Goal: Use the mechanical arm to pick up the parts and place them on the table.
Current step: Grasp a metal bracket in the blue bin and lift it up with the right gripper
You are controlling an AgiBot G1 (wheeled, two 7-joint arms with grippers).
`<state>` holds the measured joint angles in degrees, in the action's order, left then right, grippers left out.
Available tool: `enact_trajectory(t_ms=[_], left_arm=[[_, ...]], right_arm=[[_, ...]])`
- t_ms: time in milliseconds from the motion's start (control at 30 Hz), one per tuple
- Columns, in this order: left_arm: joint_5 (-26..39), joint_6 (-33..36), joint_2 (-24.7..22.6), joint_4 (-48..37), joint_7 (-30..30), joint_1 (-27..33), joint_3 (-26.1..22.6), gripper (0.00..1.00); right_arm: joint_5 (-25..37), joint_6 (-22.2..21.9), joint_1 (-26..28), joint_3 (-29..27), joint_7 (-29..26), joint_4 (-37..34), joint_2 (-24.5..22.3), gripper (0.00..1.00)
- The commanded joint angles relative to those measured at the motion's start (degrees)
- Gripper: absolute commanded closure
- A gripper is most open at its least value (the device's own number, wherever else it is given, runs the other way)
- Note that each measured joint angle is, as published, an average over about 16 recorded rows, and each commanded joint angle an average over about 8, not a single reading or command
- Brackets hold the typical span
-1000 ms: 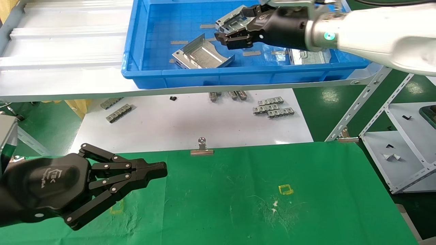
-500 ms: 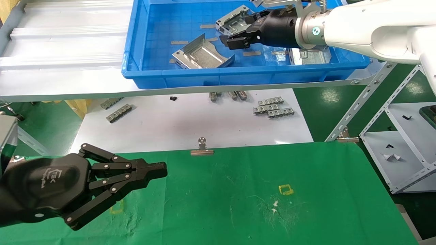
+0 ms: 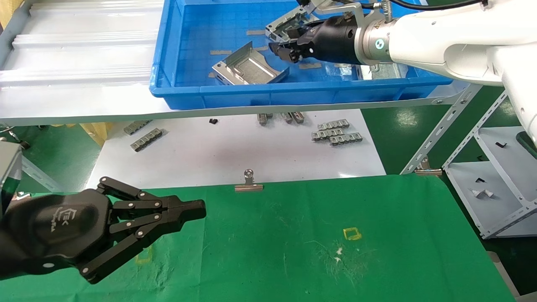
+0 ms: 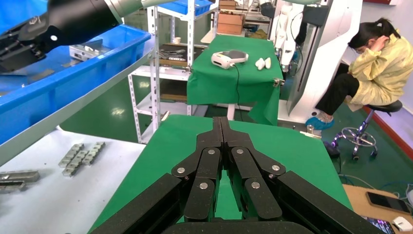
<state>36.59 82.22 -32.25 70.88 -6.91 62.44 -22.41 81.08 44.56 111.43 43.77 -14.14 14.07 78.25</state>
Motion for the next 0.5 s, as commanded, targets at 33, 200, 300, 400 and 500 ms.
enact_trajectory(t_ms=[33,200,300,400,500], left_arm=[[0.0,0.0,0.0,0.0,0.0,0.0,0.0,1.0],[0.0,0.0,0.0,0.0,0.0,0.0,0.0,1.0],[0.0,0.0,0.0,0.0,0.0,0.0,0.0,1.0],[0.0,0.0,0.0,0.0,0.0,0.0,0.0,1.0],[0.0,0.0,0.0,0.0,0.0,0.0,0.0,1.0]], right_arm=[[-0.67,-0.48,-0.3,0.49,-0.36,0.5,0.0,1.0],[-1.92,-1.07,-0.92,2.42,-0.92,1.5,0.04,1.0],[-2.44,-1.34,-0.99,3.77,-1.37,1.94,0.02,1.0],[-3.04,-1.57,-0.83,5.01,-1.81,2.26,-0.02,1.0],[-3.89,-1.86,-0.46,5.92,-2.0,2.52,-0.08,1.0]])
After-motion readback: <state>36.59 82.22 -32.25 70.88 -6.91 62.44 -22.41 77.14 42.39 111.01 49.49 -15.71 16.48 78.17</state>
